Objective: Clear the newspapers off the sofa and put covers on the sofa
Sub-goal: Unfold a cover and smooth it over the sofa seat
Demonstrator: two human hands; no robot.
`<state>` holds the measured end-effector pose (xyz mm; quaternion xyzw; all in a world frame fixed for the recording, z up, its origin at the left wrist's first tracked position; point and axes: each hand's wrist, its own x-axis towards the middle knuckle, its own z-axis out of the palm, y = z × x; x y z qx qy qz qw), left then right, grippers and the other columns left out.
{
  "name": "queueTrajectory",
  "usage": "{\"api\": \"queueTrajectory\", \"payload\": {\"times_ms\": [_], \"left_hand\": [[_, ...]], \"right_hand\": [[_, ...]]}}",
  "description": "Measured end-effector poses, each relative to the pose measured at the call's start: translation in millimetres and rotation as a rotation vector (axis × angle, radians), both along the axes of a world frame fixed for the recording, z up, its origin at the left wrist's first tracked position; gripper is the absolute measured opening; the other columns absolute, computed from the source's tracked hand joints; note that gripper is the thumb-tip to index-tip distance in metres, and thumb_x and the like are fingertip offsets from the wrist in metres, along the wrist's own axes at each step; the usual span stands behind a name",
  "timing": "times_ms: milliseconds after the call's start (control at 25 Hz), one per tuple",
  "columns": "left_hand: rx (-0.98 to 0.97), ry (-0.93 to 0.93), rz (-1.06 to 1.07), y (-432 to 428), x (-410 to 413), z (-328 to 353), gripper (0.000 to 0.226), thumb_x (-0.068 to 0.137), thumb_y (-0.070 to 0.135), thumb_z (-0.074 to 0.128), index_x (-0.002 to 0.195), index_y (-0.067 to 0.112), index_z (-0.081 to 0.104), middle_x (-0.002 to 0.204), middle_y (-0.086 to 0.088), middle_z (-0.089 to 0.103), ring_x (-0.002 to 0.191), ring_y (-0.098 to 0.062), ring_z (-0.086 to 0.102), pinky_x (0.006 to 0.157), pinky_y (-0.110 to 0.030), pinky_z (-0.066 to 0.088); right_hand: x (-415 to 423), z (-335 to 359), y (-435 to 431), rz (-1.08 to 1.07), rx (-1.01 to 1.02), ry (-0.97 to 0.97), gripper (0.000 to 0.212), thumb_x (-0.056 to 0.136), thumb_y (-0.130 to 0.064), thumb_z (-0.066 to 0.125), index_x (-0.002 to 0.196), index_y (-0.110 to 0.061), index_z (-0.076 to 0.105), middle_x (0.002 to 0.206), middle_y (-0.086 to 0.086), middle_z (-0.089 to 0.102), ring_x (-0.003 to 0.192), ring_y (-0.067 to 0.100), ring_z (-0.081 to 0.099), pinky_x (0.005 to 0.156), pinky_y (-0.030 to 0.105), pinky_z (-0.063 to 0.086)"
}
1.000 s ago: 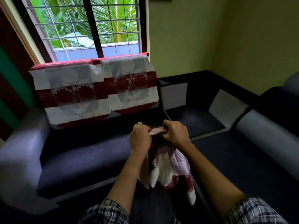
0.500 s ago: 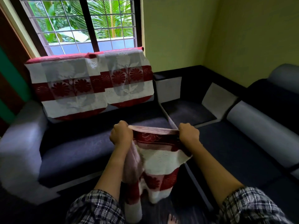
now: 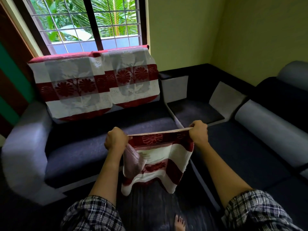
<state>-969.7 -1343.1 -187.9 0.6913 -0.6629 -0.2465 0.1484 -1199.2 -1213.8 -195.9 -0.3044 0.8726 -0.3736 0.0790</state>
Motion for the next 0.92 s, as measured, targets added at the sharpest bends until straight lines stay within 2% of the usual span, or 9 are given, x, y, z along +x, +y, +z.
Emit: {"api": "queueTrajectory", "payload": {"times_ms": [80, 160, 280, 360, 520, 640, 720, 800, 920], "left_hand": [[0.292, 0.267, 0.020, -8, 4, -5, 0.016, 0.094, 0.014, 0.051, 0.089, 0.004, 0.062, 0.070, -0.007, 0.068, 0.053, -0.020, 0.064, 0.050, -0.028, 0.042], [0.427, 0.511, 0.057, -8, 7, -10, 0.017, 0.097, 0.009, 0.044, 0.089, 0.001, 0.057, 0.076, -0.012, 0.065, 0.047, -0.020, 0.063, 0.042, -0.026, 0.046], [0.239, 0.637, 0.105, -3, -1, -24, 0.018, 0.092, 0.003, 0.050, 0.074, 0.003, 0.051, 0.068, -0.015, 0.060, 0.035, -0.018, 0.058, 0.034, -0.026, 0.049], [0.054, 0.596, 0.141, -1, -11, -32, 0.022, 0.088, 0.001, 0.054, 0.067, 0.009, 0.052, 0.069, -0.014, 0.062, 0.049, -0.022, 0.063, 0.050, -0.037, 0.057], [-0.154, 0.598, 0.152, 7, -36, -31, 0.016, 0.089, 0.004, 0.053, 0.090, 0.001, 0.069, 0.093, -0.021, 0.069, 0.091, -0.032, 0.064, 0.084, -0.037, 0.052], [-0.223, 0.658, 0.176, 3, -54, -36, 0.023, 0.091, 0.008, 0.054, 0.107, -0.002, 0.067, 0.105, -0.017, 0.069, 0.101, -0.028, 0.063, 0.092, -0.030, 0.047], [-0.251, 0.679, 0.200, -14, -69, -46, 0.023, 0.091, 0.010, 0.055, 0.108, 0.002, 0.068, 0.104, -0.015, 0.070, 0.101, -0.027, 0.064, 0.100, -0.038, 0.044], [-0.287, 0.676, 0.214, -31, -84, -57, 0.022, 0.090, 0.011, 0.056, 0.105, 0.004, 0.070, 0.102, -0.013, 0.071, 0.098, -0.025, 0.065, 0.100, -0.040, 0.045], [-0.287, 0.674, 0.268, -58, -108, -69, 0.022, 0.091, 0.009, 0.054, 0.105, 0.001, 0.069, 0.099, -0.006, 0.069, 0.091, -0.013, 0.062, 0.081, -0.019, 0.046]], "right_hand": [[3, -1, 1, -0.116, -0.194, -0.079, 0.017, 0.086, 0.001, 0.051, 0.090, 0.008, 0.066, 0.089, 0.020, 0.065, 0.080, 0.022, 0.058, 0.071, 0.033, 0.049], [3, 1, 1, -0.238, -0.353, -0.143, 0.022, 0.082, 0.008, 0.050, 0.092, 0.004, 0.068, 0.091, 0.017, 0.066, 0.083, 0.021, 0.060, 0.074, 0.025, 0.047], [-2, -1, -4, -0.294, -0.484, -0.208, 0.027, 0.081, 0.012, 0.047, 0.095, 0.002, 0.068, 0.095, 0.017, 0.067, 0.086, 0.019, 0.060, 0.080, 0.021, 0.046], [-8, -6, -7, -0.279, -0.501, -0.229, 0.028, 0.082, 0.011, 0.047, 0.097, 0.001, 0.068, 0.098, 0.016, 0.067, 0.086, 0.015, 0.058, 0.084, 0.024, 0.049], [-29, -20, -19, -0.273, -0.539, -0.302, 0.020, 0.089, 0.000, 0.054, 0.102, -0.004, 0.069, 0.104, 0.011, 0.068, 0.092, 0.013, 0.059, 0.090, 0.027, 0.049], [-47, -34, -32, -0.295, -0.579, -0.328, 0.018, 0.089, -0.003, 0.058, 0.101, -0.006, 0.071, 0.102, 0.009, 0.069, 0.092, 0.013, 0.062, 0.090, 0.030, 0.052], [-63, -45, -48, -0.307, -0.598, -0.367, 0.016, 0.088, -0.003, 0.059, 0.099, -0.007, 0.071, 0.098, 0.007, 0.068, 0.091, 0.015, 0.064, 0.087, 0.032, 0.054], [-77, -55, -67, -0.317, -0.617, -0.404, 0.015, 0.088, -0.003, 0.060, 0.098, -0.006, 0.071, 0.095, 0.007, 0.068, 0.090, 0.017, 0.065, 0.084, 0.031, 0.055], [-101, -73, -103, -0.311, -0.619, -0.416, 0.015, 0.087, -0.002, 0.060, 0.097, -0.005, 0.071, 0.094, 0.009, 0.069, 0.086, 0.015, 0.064, 0.080, 0.025, 0.054]]}}
